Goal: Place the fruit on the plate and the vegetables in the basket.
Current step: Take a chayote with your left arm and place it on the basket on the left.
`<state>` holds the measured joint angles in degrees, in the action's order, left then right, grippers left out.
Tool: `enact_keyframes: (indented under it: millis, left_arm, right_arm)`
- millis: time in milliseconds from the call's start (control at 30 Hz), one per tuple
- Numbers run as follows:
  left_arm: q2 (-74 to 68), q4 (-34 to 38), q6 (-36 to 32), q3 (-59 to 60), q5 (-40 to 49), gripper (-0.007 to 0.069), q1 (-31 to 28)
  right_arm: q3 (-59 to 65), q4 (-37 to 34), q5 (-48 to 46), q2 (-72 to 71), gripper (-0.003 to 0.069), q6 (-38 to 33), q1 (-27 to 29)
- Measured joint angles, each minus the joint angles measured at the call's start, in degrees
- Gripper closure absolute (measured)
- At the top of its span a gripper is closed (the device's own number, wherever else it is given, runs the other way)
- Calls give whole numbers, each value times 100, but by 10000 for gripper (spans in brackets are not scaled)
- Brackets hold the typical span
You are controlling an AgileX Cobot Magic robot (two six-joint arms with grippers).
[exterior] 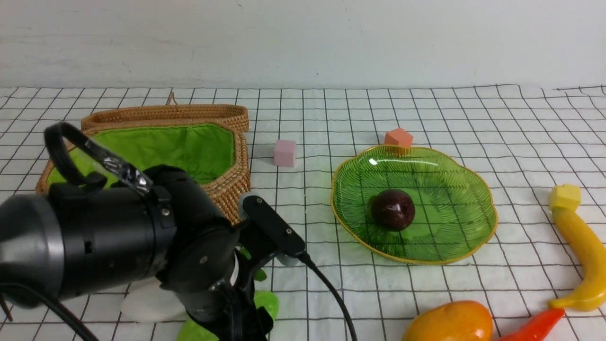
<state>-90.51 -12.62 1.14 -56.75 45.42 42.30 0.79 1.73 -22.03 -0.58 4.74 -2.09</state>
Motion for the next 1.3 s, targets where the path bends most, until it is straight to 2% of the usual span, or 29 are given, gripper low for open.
enact_keyframes:
  millis: [133, 267, 333, 467, 633, 1000, 1233, 1300]
  left_arm:
    - [-7, 218, -335, -322, 348, 75, -6]
    - [-7, 852, -1066, -626, 670, 75, -141]
    - [-19, 1123, -1393, -650, 733, 75, -387]
    - [-174, 1407, -1781, -661, 694, 75, -898]
    - [-466, 1686, -2261, -661, 437, 75, -1053]
    - [-1170, 2011, -2482, -661, 122, 78, -1053]
    - [-1222, 2080, -2493, -696, 212, 188, -1053]
    - [-1227, 2111, -2493, -776, 405, 187, -1053]
  right_arm:
    - [0, 0, 0, 0, 414, 0, 0]
    - [0, 0, 0, 0, 414, 0, 0]
    - [0, 0, 0, 0, 414, 0, 0]
    - [0, 0, 0, 0, 414, 0, 0]
    - [0, 0, 0, 0, 414, 0, 0]
    - [0, 0, 0, 0, 414, 0, 0]
    - [0, 0, 0, 0, 414, 0, 0]
    - [0, 0, 0, 0, 414, 0, 0]
